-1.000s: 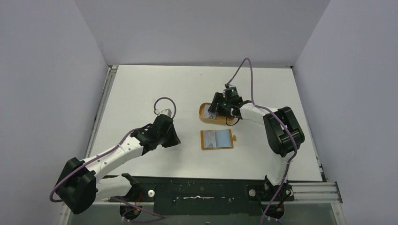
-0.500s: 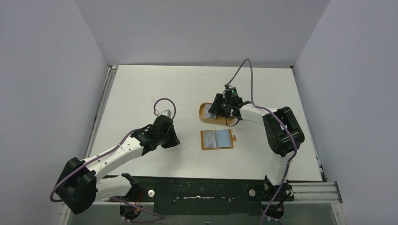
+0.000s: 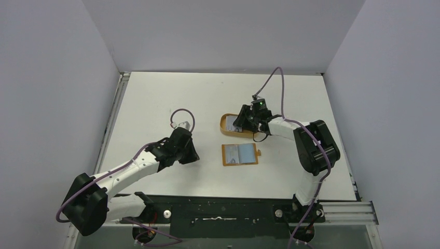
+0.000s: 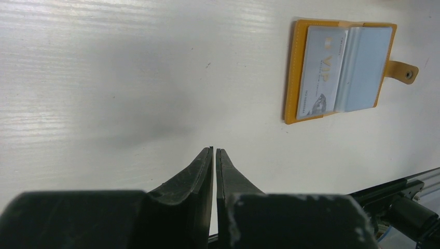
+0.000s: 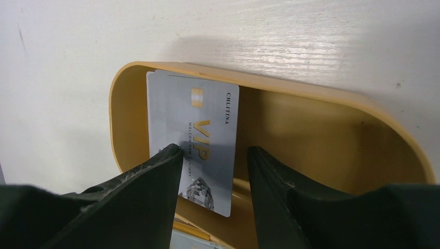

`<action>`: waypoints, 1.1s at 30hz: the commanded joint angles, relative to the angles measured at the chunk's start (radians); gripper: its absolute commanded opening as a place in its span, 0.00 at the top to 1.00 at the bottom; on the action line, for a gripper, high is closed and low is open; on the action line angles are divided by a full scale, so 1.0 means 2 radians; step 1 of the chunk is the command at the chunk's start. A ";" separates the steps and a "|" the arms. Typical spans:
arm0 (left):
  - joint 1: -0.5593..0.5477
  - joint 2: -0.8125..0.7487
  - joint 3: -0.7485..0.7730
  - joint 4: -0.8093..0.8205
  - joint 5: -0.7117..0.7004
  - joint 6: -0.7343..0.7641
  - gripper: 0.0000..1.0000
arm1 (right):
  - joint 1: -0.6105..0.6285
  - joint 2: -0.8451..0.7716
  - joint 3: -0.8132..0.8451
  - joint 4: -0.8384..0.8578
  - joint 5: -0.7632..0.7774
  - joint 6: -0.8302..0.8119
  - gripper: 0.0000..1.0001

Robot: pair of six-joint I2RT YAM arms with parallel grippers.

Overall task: Put the credit cards into the card holder
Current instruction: Pick up the credit card from the storage box.

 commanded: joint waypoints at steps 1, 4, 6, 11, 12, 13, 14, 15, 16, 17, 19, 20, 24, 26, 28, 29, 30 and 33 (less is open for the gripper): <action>0.002 0.001 0.007 0.028 0.005 -0.004 0.96 | -0.004 -0.022 -0.004 0.024 -0.005 -0.002 0.49; 0.002 0.002 0.007 0.029 0.005 -0.004 0.96 | -0.005 -0.022 -0.004 0.027 -0.006 0.002 0.48; 0.002 0.001 0.008 0.029 0.005 -0.004 0.96 | -0.006 -0.023 -0.005 0.029 -0.007 0.005 0.51; 0.001 0.003 0.008 0.029 0.005 -0.004 0.96 | -0.009 -0.027 -0.011 0.035 -0.007 0.009 0.64; 0.001 0.003 0.007 0.029 0.005 -0.004 0.96 | -0.009 -0.029 -0.012 0.035 -0.007 0.009 0.67; 0.002 0.004 0.007 0.029 0.006 -0.004 0.96 | -0.009 -0.030 -0.014 0.035 -0.006 0.010 0.69; 0.001 0.004 0.007 0.030 0.006 -0.004 0.96 | -0.010 -0.033 -0.016 0.035 -0.006 0.010 0.71; 0.001 0.005 0.007 0.030 0.006 -0.004 0.96 | -0.011 -0.036 -0.018 0.035 -0.005 0.011 0.72; 0.001 0.005 0.008 0.030 0.006 -0.004 0.96 | -0.011 -0.039 -0.021 0.036 -0.004 0.012 0.74; 0.001 0.006 0.007 0.030 0.006 -0.004 0.96 | -0.012 -0.043 -0.024 0.036 -0.003 0.012 0.75; 0.001 0.006 0.008 0.031 0.006 -0.004 0.96 | -0.014 -0.052 -0.030 0.037 -0.002 0.013 0.80; 0.001 0.006 0.008 0.031 0.006 -0.004 0.96 | -0.015 -0.055 -0.032 0.037 -0.003 0.013 0.83; 0.001 0.008 0.008 0.033 0.007 -0.004 0.96 | -0.018 -0.064 -0.037 0.034 -0.009 0.012 0.94; 0.001 0.008 0.008 0.031 0.006 -0.004 0.96 | -0.019 -0.071 -0.041 0.035 -0.013 0.018 1.00; 0.001 0.005 0.008 0.030 0.004 -0.004 0.96 | -0.019 -0.082 -0.044 0.035 -0.018 0.023 1.00; 0.001 0.004 0.008 0.030 0.004 -0.004 0.96 | -0.020 -0.091 -0.046 0.034 -0.020 0.028 1.00; 0.001 0.002 0.009 0.029 0.002 -0.004 0.97 | -0.020 -0.100 -0.049 0.035 -0.025 0.040 1.00; 0.001 -0.001 0.011 0.023 0.000 -0.003 0.96 | -0.023 -0.130 -0.048 0.025 -0.036 0.070 1.00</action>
